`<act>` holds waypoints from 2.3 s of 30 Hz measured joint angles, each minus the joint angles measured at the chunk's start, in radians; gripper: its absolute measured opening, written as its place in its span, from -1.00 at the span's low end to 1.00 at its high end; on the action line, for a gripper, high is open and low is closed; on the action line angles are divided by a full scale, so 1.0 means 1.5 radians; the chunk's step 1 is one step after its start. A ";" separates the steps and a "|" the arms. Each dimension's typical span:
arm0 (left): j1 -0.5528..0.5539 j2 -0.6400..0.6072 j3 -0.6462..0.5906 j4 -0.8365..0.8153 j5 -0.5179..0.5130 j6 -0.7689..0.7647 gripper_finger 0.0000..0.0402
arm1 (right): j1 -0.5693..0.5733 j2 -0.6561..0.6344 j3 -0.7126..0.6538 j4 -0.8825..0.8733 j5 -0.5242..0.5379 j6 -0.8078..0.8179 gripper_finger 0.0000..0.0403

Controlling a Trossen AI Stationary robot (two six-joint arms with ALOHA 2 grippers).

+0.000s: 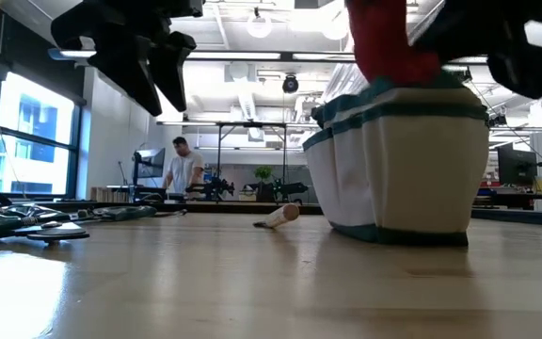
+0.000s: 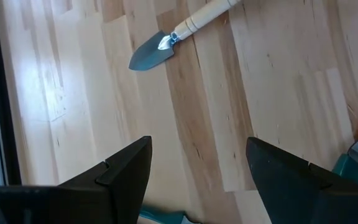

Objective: Pick & Place Garden tools in Gardening bag
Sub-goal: Put the red gloves into the green gardening bag

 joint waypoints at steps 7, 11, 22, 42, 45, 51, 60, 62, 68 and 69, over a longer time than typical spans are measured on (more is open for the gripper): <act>0.000 0.000 0.000 0.015 0.001 0.009 0.26 | -0.004 -0.003 -0.001 -0.093 -0.016 0.075 -0.98; 0.000 0.000 0.000 0.043 0.001 0.049 0.26 | -0.025 -0.035 -0.001 -0.066 -0.029 -0.001 -0.98; 0.000 0.000 0.000 0.094 -0.001 0.095 0.26 | -0.083 -0.033 -0.001 -0.105 -0.144 -0.039 -0.98; 0.001 0.000 0.000 0.123 -0.018 0.131 0.26 | -0.092 -0.021 -0.001 0.025 -0.314 -0.052 -0.82; 0.001 0.000 0.000 0.123 -0.018 0.131 0.26 | -0.092 -0.021 -0.001 0.024 -0.315 -0.052 -0.76; 0.001 0.000 0.000 0.125 -0.018 0.131 0.26 | -0.092 -0.021 -0.001 0.011 -0.324 -0.058 -0.63; 0.001 0.000 0.000 0.130 -0.018 0.136 0.26 | -0.092 -0.027 -0.001 0.010 -0.350 -0.088 -0.40; 0.001 0.000 0.000 0.130 -0.018 0.136 0.26 | -0.092 -0.039 -0.001 0.009 -0.343 -0.088 -0.40; 0.001 0.000 0.000 0.131 -0.018 0.136 0.26 | -0.086 -0.103 -0.001 0.008 -0.293 -0.099 -0.48; 0.001 0.000 0.000 0.130 -0.018 0.136 0.26 | -0.083 -0.114 -0.001 0.008 -0.286 -0.104 -0.49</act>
